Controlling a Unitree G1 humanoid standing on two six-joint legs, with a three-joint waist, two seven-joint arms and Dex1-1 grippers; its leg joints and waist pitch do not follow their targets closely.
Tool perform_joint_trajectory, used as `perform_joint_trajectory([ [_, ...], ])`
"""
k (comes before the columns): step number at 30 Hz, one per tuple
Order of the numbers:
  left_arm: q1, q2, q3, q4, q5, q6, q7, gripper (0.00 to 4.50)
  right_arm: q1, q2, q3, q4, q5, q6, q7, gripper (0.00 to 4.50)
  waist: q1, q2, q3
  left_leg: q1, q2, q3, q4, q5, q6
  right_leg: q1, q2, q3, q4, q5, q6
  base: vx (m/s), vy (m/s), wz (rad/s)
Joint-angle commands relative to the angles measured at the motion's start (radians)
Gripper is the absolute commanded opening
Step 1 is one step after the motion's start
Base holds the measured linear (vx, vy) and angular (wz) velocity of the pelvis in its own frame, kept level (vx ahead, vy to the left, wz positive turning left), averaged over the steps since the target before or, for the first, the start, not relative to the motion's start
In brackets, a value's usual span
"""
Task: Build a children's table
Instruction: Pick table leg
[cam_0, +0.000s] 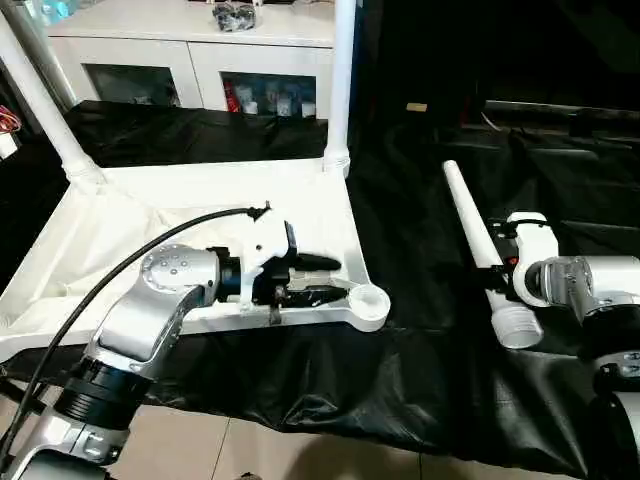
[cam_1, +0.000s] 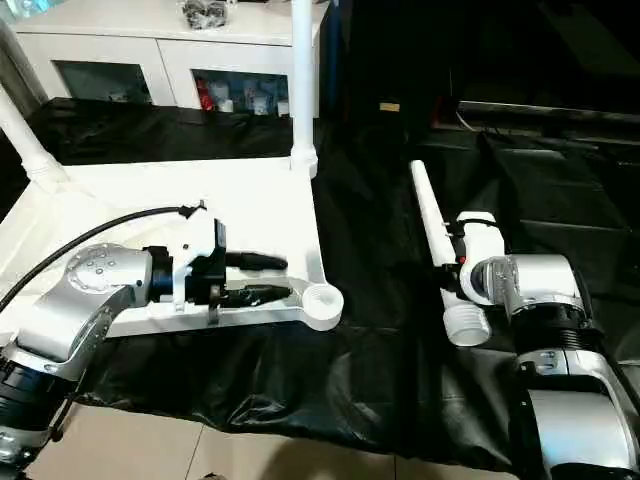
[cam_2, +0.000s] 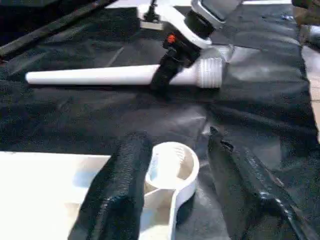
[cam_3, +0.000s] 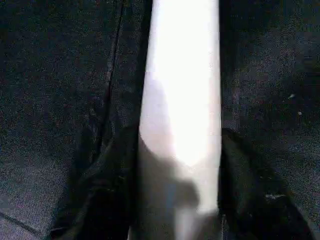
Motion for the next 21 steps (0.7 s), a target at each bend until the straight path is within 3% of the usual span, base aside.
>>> perform_joint_trajectory([
  [1,-0.018,-0.004,0.019,0.01,0.001,0.007,0.017,2.55,0.0,0.005,-0.027,0.011,0.017,-0.002,-0.008,1.93,0.001,-0.013,-0.064,0.006,0.022,0.002,-0.063,-0.139,-0.026,0.051,-0.054,0.028,-0.074,-0.147,-0.222,0.0,0.0,0.0],
  [4,-0.044,-0.02,0.023,0.034,0.026,0.069,0.087,2.89,0.008,0.005,-0.063,-0.01,0.044,-0.001,-0.002,1.86,0.003,-0.013,-0.066,0.006,0.022,0.002,-0.062,-0.135,-0.026,0.053,-0.054,0.027,-0.071,-0.128,-0.224,0.0,0.0,0.0],
  [5,-0.064,-0.045,0.031,0.045,0.023,0.135,0.138,2.92,0.017,0.008,-0.086,-0.042,0.071,-0.015,0.014,1.85,0.004,-0.013,-0.066,0.006,0.021,0.001,-0.061,-0.128,-0.023,0.053,-0.054,0.027,-0.07,-0.116,-0.227,0.0,0.0,0.0],
  [7,-0.07,-0.058,0.036,0.046,0.015,0.151,0.151,2.96,0.02,0.01,-0.096,-0.056,0.083,-0.023,0.021,1.85,0.005,-0.015,-0.068,0.005,0.021,0.0,-0.06,-0.116,-0.014,0.057,-0.056,0.027,-0.07,-0.101,-0.234,0.0,0.0,0.0],
  [10,-0.104,-0.159,0.09,0.026,-0.085,0.267,0.24,3.24,0.043,0.035,-0.156,-0.14,0.144,-0.083,0.057,1.84,0.006,-0.014,-0.069,0.003,0.021,0.003,-0.057,-0.104,-0.005,0.059,-0.057,0.029,-0.069,-0.063,-0.249,0.0,0.0,0.0],
  [12,-0.121,-0.198,0.11,0.033,-0.108,0.317,0.285,3.39,0.047,0.05,-0.183,-0.169,0.178,-0.071,0.07,1.84,0.007,-0.012,-0.069,0.001,0.019,0.001,-0.056,-0.092,0.011,0.061,-0.054,0.026,-0.066,-0.044,-0.261,0.0,0.0,0.0],
  [15,-0.168,-0.291,0.154,0.084,-0.138,0.376,0.394,3.79,0.095,0.118,-0.27,-0.297,0.3,-0.16,0.141,1.84,0.007,-0.015,-0.067,0.0,0.019,0.001,-0.056,-0.108,0.031,0.061,-0.057,0.027,-0.074,-0.067,-0.254,0.0,0.0,0.0],
  [18,-0.208,-0.352,0.2,0.132,-0.151,0.39,0.47,3.91,0.126,0.143,-0.289,-0.369,0.365,-0.146,0.189,1.84,0.008,-0.017,-0.067,0.001,0.018,0.0,-0.055,-0.095,0.051,0.064,-0.054,0.026,-0.078,-0.065,-0.25,0.0,0.0,0.0],
  [20,-0.253,-0.42,0.256,0.164,-0.201,0.414,0.529,4.13,0.177,0.177,-0.297,-0.485,0.452,-0.13,0.26,1.84,0.011,-0.017,-0.067,-0.001,0.017,-0.001,-0.055,-0.09,0.057,0.064,-0.055,0.025,-0.08,-0.07,-0.245,0.0,0.0,0.0],
  [21,-0.269,-0.441,0.273,0.168,-0.231,0.423,0.539,4.22,0.195,0.186,-0.294,-0.526,0.478,-0.124,0.283,1.84,0.015,-0.025,-0.068,-0.001,0.018,-0.002,-0.056,-0.087,0.064,0.067,-0.058,0.025,-0.079,-0.077,-0.247,0.0,0.0,0.0],
])
